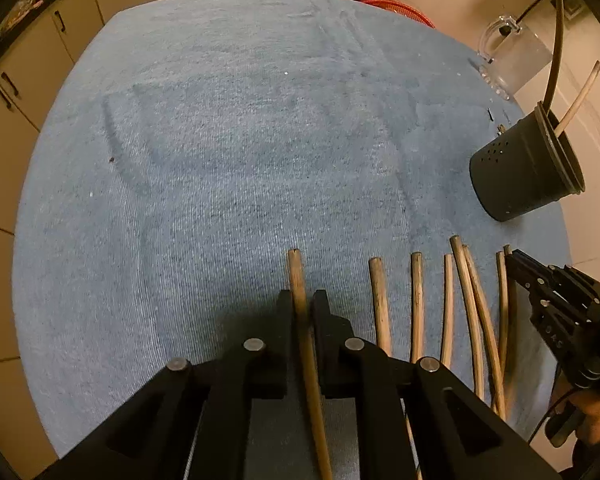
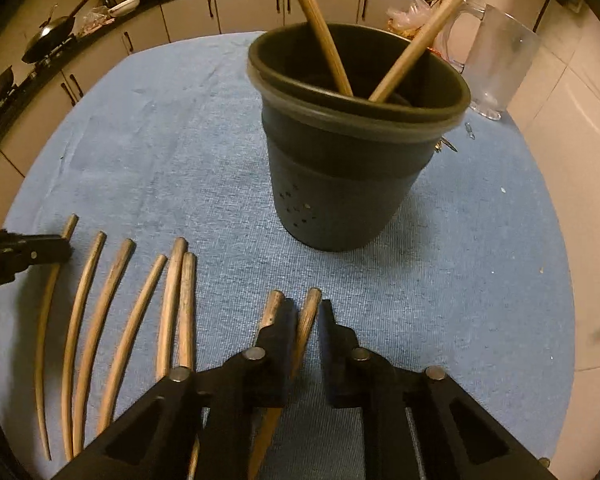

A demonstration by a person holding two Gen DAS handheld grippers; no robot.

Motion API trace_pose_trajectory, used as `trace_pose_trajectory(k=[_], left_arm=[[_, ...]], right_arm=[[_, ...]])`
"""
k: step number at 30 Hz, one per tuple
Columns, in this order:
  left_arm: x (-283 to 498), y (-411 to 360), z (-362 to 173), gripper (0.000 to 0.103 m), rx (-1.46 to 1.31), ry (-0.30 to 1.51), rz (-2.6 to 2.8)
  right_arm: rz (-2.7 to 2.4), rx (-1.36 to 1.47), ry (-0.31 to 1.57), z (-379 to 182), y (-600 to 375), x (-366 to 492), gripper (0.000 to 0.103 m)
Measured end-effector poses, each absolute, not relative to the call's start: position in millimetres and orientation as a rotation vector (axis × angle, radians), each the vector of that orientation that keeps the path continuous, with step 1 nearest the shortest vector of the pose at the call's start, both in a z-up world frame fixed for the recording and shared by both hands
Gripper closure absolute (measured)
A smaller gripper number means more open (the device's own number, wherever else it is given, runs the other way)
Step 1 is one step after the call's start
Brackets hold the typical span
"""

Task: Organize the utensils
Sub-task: 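Grasp a chopstick with the left tool while the right tool grasps another, then carry both chopsticks to the black cup and lower them inside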

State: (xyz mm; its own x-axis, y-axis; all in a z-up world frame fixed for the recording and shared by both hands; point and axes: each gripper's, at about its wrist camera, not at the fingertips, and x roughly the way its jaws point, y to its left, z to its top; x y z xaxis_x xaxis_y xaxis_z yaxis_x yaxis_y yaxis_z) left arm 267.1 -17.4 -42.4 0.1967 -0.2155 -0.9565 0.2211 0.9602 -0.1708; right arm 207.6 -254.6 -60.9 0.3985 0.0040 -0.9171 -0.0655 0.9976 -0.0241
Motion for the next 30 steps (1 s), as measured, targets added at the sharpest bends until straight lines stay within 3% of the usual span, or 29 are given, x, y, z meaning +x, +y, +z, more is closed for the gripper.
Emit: trace_pose_trajectory(k=[9,19,30], left_arm=[[249,-4,-7,0.097,-0.105,1.229,-0.346],[226,-3,96,0.097,-0.147,1.014,-0.445],[218,-22,138,0.097,-0.138,0.914,-0.487]], right_arm=[[0.116,0.169,1.061,-8,-294,179,0.096],[0.160,0.207,0.871,82,-306,142,0.096],[0.169,0.215,0.755,130,-304,130,0.096]])
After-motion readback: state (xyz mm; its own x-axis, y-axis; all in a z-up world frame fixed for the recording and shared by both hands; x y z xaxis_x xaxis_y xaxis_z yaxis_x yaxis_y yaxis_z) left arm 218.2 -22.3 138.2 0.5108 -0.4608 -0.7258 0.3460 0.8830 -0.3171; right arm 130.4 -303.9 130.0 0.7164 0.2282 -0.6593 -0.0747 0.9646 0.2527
